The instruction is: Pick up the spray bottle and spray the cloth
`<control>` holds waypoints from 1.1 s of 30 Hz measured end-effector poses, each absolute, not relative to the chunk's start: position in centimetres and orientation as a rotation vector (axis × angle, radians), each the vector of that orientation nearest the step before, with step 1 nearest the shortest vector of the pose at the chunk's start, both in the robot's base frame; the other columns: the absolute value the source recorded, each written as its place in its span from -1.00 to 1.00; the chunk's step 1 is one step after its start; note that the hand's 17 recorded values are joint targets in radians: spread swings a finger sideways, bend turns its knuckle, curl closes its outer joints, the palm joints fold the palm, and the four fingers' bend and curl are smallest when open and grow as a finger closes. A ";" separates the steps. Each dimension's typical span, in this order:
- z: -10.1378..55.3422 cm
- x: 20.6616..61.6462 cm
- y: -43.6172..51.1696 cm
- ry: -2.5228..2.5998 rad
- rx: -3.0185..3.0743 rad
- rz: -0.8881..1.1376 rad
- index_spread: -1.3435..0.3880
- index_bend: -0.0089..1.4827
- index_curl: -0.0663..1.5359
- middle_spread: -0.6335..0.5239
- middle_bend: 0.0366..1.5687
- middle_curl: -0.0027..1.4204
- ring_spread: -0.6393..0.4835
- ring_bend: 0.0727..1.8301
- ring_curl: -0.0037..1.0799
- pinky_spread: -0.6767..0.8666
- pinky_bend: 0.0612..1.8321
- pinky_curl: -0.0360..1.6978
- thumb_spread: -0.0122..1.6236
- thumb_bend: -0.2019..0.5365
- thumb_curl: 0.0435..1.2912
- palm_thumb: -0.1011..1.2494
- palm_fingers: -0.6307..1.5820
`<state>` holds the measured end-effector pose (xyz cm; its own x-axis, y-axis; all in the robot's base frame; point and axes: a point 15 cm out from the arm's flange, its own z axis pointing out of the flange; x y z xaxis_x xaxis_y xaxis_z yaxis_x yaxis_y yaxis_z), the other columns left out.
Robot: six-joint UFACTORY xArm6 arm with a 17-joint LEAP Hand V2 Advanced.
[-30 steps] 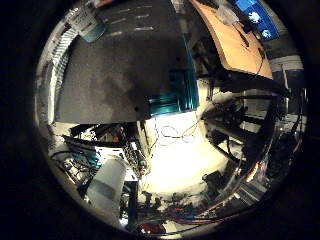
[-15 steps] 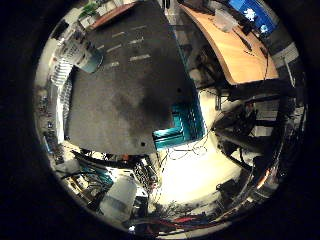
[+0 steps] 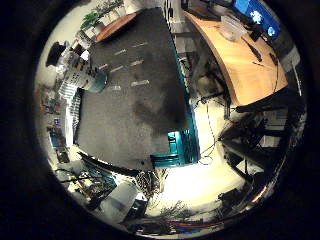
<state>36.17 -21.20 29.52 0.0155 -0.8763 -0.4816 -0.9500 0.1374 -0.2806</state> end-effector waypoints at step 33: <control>27.6 44.9 -15.8 1.712 -1.917 0.228 0.23 -0.79 -0.61 0.26 -0.77 -0.52 0.48 -0.76 -0.52 0.38 -0.60 -0.60 0.24 -0.52 -0.61 -0.09 -0.39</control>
<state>44.89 -15.80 27.65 0.1728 -0.8633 -0.4743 -0.9572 -0.0336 -0.2875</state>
